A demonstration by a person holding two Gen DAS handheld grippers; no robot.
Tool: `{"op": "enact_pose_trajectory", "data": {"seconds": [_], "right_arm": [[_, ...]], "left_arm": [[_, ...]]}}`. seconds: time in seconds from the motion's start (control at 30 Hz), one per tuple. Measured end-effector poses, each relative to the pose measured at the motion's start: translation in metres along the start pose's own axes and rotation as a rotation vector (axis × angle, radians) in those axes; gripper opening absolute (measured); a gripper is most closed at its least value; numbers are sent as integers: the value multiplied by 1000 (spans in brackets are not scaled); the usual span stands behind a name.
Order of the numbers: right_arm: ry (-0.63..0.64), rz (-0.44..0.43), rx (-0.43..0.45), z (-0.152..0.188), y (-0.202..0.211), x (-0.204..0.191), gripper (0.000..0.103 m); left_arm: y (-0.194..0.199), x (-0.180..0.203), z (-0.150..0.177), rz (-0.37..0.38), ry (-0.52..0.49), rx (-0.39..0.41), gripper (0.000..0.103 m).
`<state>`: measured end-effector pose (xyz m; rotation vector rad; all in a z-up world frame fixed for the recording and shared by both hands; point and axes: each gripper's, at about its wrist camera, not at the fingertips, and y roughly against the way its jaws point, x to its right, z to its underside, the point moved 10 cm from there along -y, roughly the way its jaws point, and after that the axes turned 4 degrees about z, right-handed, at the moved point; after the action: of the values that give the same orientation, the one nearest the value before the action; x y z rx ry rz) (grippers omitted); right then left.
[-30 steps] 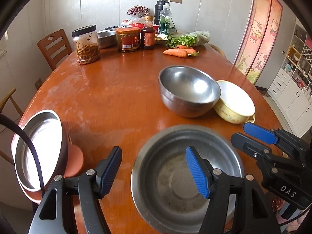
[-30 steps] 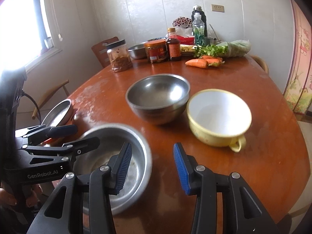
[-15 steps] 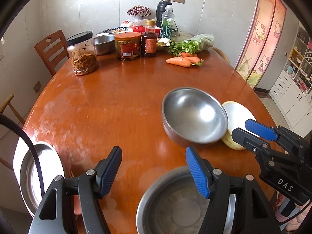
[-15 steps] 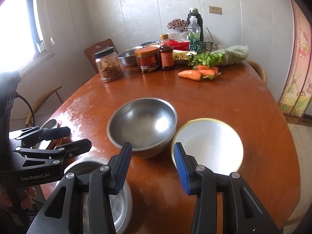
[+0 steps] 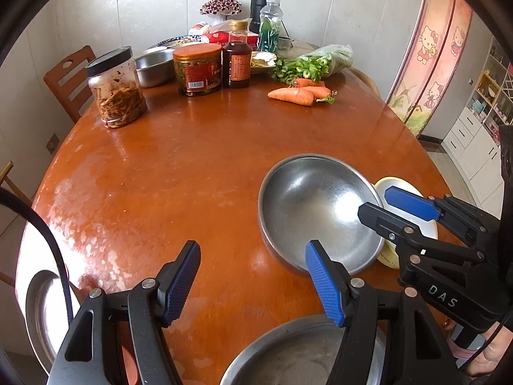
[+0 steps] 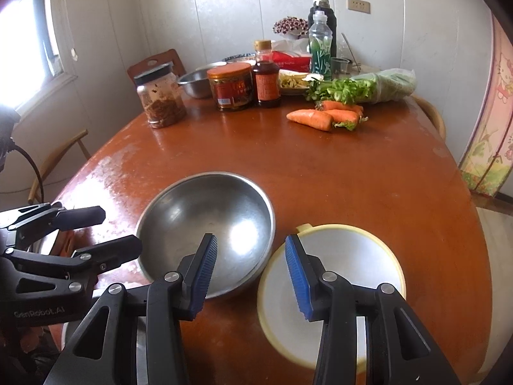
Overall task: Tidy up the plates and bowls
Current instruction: 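Grasp the rim of the deep steel bowl with the left tool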
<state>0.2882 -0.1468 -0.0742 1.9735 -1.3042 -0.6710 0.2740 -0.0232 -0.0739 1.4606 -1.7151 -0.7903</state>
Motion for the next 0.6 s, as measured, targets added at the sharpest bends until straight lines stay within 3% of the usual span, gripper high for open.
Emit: {"op": "enact_pose_trajectory", "data": {"seconds": [0.33,0.6], "right_arm": [[23,-11,-25,-6,-21,0,44],[39,-20,-31,-6,-32,-4,36]], "left_arm": [[-20,2,-4,4,-5,-41,68],[-32,0,-1,7,7,-72,68]]}}
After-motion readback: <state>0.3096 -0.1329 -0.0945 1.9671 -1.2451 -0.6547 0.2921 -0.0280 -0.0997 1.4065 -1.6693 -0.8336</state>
